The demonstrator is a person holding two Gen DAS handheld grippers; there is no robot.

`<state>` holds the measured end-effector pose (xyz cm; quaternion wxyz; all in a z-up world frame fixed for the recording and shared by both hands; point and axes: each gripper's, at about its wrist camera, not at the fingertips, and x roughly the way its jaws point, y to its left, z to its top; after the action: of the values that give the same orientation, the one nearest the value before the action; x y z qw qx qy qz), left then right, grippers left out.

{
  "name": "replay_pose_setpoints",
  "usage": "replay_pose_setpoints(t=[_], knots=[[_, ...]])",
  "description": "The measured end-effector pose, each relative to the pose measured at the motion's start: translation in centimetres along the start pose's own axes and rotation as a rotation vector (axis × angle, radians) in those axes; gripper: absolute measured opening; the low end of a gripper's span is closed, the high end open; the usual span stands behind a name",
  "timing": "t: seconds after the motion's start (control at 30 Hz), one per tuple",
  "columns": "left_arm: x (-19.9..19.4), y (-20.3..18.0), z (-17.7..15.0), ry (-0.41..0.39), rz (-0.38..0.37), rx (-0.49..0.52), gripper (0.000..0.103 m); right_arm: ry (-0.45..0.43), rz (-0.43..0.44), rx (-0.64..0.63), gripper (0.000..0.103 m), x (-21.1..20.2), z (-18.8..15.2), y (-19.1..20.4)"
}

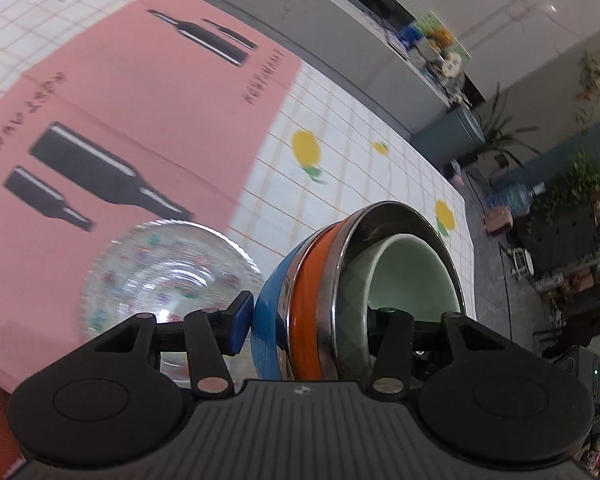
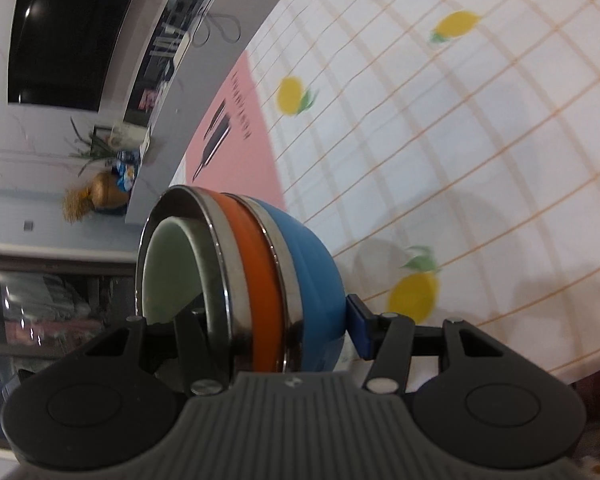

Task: Organize plates and bowls
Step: 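Carry the nested bowls with both grippers over the glass plate stack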

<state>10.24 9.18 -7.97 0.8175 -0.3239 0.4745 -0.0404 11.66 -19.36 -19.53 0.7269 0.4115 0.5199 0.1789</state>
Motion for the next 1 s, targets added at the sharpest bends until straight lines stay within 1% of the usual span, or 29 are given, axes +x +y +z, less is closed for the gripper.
replay_pose_setpoints(t=[0.13,0.27,0.47,0.7,0.8,1.0], knots=[[-0.6,2.7,0.5,-0.011,0.024,-0.055,0.055,0.048,-0.014,-0.032,0.054,2.7,-0.7,1.9],[-0.6,5.1,0.6,-0.006,0.048,-0.112,0.055,0.099,-0.034,-0.044,0.054,5.5,-1.4,2.6],[0.0,6.9,0.8,0.000,0.068,-0.152,0.055,0.152,-0.055,-0.052,0.054,8.3,-1.9,2.9],[0.2,7.8,0.6,-0.004,0.078,-0.151,0.055,0.173,-0.057,-0.062,0.054,9.6,-1.8,2.8],[0.3,8.2,0.4,-0.003,0.058,-0.158,0.056,0.169,-0.056,-0.069,0.054,9.4,-1.9,2.5],[0.3,8.5,0.1,0.001,0.044,-0.173,0.056,0.167,-0.059,-0.102,0.054,9.3,-1.6,2.5]])
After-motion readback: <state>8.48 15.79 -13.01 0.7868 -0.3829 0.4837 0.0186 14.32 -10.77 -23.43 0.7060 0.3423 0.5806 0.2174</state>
